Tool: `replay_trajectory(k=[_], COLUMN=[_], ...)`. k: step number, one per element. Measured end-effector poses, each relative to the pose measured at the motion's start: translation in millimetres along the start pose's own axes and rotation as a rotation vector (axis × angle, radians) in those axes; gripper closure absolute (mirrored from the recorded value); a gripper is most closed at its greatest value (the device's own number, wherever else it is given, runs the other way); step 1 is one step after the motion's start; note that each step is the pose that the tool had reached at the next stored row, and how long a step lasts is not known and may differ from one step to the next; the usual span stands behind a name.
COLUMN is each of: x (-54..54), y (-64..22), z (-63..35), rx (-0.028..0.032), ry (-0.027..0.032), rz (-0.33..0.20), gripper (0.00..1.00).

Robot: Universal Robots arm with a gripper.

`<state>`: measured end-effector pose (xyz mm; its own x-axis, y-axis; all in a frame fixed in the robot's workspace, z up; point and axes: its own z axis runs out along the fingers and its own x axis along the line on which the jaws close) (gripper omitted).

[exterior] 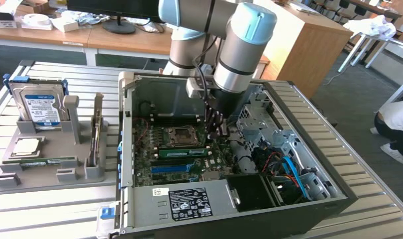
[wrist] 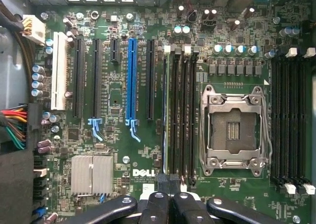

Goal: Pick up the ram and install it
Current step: 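Press down the ram until it locks into place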

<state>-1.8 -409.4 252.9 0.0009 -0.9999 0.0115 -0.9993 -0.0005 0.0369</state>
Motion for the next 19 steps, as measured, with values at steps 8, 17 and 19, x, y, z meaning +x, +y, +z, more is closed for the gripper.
replay_trajectory(k=[8,17,19], x=[0.0,0.0,0.0], y=[0.1,-7.4,-8.1], z=[1.3,2.8,2.8], rx=[-0.0001,-0.0001,-0.0001], ry=[0.0000,0.0001,0.0002], rz=[0.000,0.000,0.000], gripper=[0.90,0.90,0.90])
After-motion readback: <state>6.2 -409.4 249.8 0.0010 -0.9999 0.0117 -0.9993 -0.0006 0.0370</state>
